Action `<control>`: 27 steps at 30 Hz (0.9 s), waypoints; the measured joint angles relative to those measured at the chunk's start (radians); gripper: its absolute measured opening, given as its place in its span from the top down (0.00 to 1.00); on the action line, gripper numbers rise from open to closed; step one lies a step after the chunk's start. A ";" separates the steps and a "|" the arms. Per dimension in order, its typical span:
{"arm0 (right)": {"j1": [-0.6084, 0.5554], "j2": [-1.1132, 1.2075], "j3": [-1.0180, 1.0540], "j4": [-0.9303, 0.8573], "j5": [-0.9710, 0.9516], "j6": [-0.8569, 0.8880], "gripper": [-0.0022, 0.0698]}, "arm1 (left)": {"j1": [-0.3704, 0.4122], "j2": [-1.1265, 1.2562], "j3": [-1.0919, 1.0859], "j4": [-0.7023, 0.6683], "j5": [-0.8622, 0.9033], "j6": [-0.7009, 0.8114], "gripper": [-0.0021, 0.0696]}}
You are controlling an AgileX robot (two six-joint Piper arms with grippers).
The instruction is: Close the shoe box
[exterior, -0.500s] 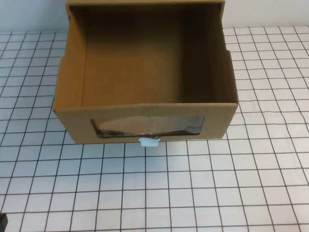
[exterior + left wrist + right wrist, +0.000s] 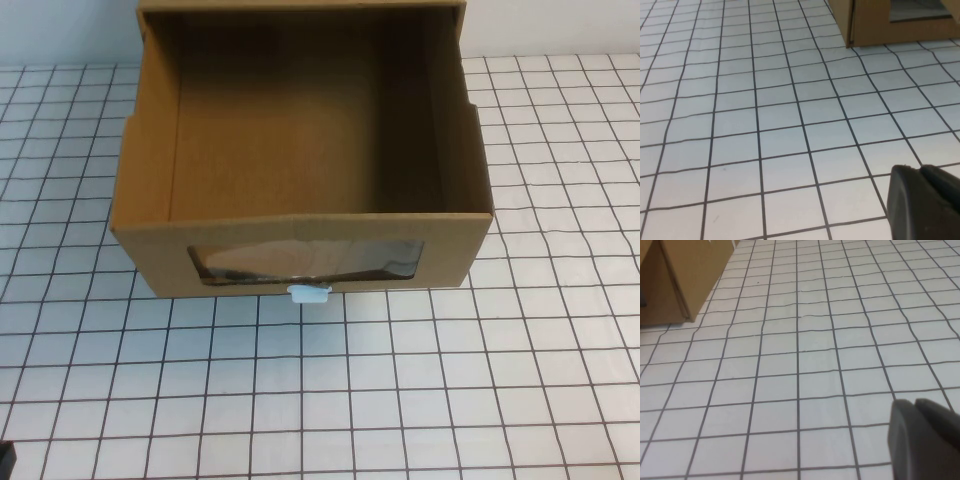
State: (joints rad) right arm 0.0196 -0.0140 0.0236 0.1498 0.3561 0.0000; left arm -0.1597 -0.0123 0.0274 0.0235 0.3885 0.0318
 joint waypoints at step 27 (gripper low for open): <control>0.000 0.000 0.000 0.000 -0.298 0.000 0.99 | 0.000 0.000 0.000 0.044 -0.221 0.000 0.97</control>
State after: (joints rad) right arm 0.0196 -0.0140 0.0236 0.1498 0.0581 0.0000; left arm -0.1597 -0.0123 0.0274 0.0679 0.1680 0.0318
